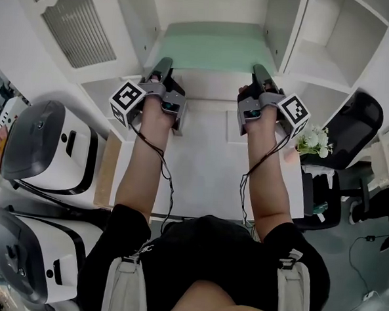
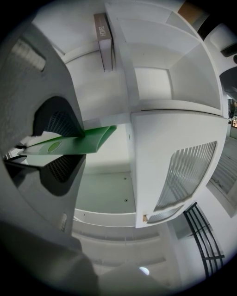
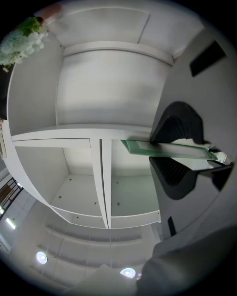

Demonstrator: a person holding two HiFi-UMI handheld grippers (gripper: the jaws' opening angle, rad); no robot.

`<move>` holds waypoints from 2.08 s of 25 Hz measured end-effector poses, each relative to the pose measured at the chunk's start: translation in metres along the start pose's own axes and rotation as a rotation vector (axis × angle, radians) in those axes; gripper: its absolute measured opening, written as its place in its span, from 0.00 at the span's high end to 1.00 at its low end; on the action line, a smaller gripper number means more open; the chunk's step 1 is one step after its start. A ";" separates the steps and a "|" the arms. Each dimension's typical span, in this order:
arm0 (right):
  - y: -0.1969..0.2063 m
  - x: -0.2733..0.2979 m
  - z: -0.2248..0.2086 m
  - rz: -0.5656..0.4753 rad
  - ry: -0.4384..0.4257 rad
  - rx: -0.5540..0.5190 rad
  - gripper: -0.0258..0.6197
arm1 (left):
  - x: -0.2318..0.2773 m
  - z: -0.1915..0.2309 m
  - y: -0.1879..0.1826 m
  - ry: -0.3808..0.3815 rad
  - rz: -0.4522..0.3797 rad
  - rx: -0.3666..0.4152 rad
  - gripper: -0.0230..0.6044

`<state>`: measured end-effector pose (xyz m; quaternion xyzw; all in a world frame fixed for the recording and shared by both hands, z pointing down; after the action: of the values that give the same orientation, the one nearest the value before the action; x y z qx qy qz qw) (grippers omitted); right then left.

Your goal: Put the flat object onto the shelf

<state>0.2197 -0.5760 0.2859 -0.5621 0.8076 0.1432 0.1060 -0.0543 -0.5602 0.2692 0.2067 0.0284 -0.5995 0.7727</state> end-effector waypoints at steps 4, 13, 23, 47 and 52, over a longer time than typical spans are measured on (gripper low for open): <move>0.001 0.000 0.003 0.000 -0.003 -0.054 0.81 | 0.003 0.000 -0.001 0.010 -0.003 0.024 0.78; -0.006 -0.013 0.022 -0.061 -0.020 -0.240 0.70 | 0.001 -0.008 -0.007 0.006 -0.002 0.201 0.69; 0.007 -0.059 0.040 -0.164 0.092 -1.016 0.70 | -0.037 -0.028 -0.017 -0.103 -0.068 0.878 0.68; 0.117 -0.120 -0.072 0.130 0.184 -1.323 0.96 | -0.135 0.090 0.096 -0.203 0.287 1.283 0.93; 0.114 -0.124 -0.071 0.124 0.190 -1.317 0.96 | -0.136 0.087 0.096 -0.209 0.281 1.271 0.93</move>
<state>0.1544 -0.4548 0.4060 -0.4721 0.5883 0.5621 -0.3392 -0.0202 -0.4474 0.4158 0.5653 -0.4335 -0.4096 0.5698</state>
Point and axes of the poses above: the fingertips, and each gripper's own axes: x forward along the fingers, z to its left, y out of its underside, the point moved 2 cm from there along -x, backward along the fingers, and after that the axes turned 2 degrees about x, right-handed, at the moved point
